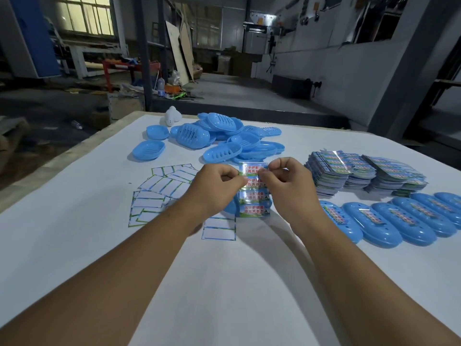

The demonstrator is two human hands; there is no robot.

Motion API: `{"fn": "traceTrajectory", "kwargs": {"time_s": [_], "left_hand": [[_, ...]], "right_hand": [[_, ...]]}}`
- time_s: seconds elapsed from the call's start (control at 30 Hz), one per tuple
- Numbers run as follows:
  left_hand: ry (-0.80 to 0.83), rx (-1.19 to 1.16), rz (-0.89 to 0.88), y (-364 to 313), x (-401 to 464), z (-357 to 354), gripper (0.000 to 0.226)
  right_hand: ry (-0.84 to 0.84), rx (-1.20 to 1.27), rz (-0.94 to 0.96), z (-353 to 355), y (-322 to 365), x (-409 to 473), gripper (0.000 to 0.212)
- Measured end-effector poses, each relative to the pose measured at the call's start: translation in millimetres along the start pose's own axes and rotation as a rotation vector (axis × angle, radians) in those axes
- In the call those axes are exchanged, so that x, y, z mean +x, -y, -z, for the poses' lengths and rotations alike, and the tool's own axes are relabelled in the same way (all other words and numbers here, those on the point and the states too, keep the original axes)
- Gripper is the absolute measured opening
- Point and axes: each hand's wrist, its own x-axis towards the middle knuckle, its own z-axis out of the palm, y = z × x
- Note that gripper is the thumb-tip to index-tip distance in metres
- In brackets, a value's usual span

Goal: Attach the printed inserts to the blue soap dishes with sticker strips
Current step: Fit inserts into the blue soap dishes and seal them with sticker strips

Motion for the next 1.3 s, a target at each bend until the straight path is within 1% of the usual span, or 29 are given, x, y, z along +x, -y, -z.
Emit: {"fn": "traceTrajectory", "kwargs": {"time_s": [0.03, 0.13, 0.23, 0.4, 0.5, 0.53, 0.6, 0.67, 0.8, 0.9, 1.0, 1.17, 1.3], "left_hand": [[-0.007, -0.013, -0.004, -0.5, 0.1, 0.8, 0.024], [-0.038, -0.039, -0.012, -1.0, 2.5, 4.3, 0.018], [-0.073, -0.016, -0.021, -2.8, 3.5, 6.4, 0.021], [-0.073, 0.010, -0.026, -4.1, 2.2, 8.3, 0.027], [-0.029, -0.007, -0.031, -4.6, 1.2, 9.2, 0.022], [-0.013, -0.021, -0.033, -5.1, 0.8, 9.1, 0.018], [0.005, -0.053, -0.034, -6.2, -0.6, 7.9, 0.011], [0.012, -0.063, -0.037, -5.8, -1.2, 6.3, 0.010], [0.041, -0.058, -0.060, -1.0, 0.2, 5.7, 0.009], [0.048, -0.060, -0.084, 0.2, -0.4, 5.7, 0.008], [0.045, -0.018, -0.109, -0.9, -2.5, 3.4, 0.009], [0.037, 0.124, -0.185, -4.5, -3.5, 1.0, 0.013], [0.014, 0.251, -0.232, -4.7, -3.9, -2.1, 0.010]], "right_hand": [[-0.005, 0.021, 0.001, 0.6, 0.1, -0.3, 0.020], [0.003, 0.121, -0.014, 3.2, 1.7, -0.3, 0.021], [0.024, 0.128, -0.029, 4.1, 1.6, 0.2, 0.021], [0.027, 0.059, -0.018, 3.7, 0.2, 0.1, 0.019], [0.013, -0.012, -0.043, 3.3, -0.1, 0.1, 0.016], [-0.001, -0.062, -0.025, 3.3, -1.0, 0.5, 0.015], [-0.039, -0.240, 0.076, 3.5, -3.9, 2.0, 0.010], [-0.042, -0.375, 0.180, 3.3, -5.1, 0.7, 0.007], [0.052, -0.365, 0.230, 1.8, -2.0, -6.0, 0.021], [0.097, -0.369, 0.222, 1.6, 0.8, -8.1, 0.024], [0.087, -0.424, 0.214, 1.8, 1.5, -8.1, 0.022], [0.072, -0.478, 0.186, -0.3, 1.0, -8.3, 0.022], [0.038, -0.589, 0.207, -2.6, 0.6, -6.6, 0.024]]}}
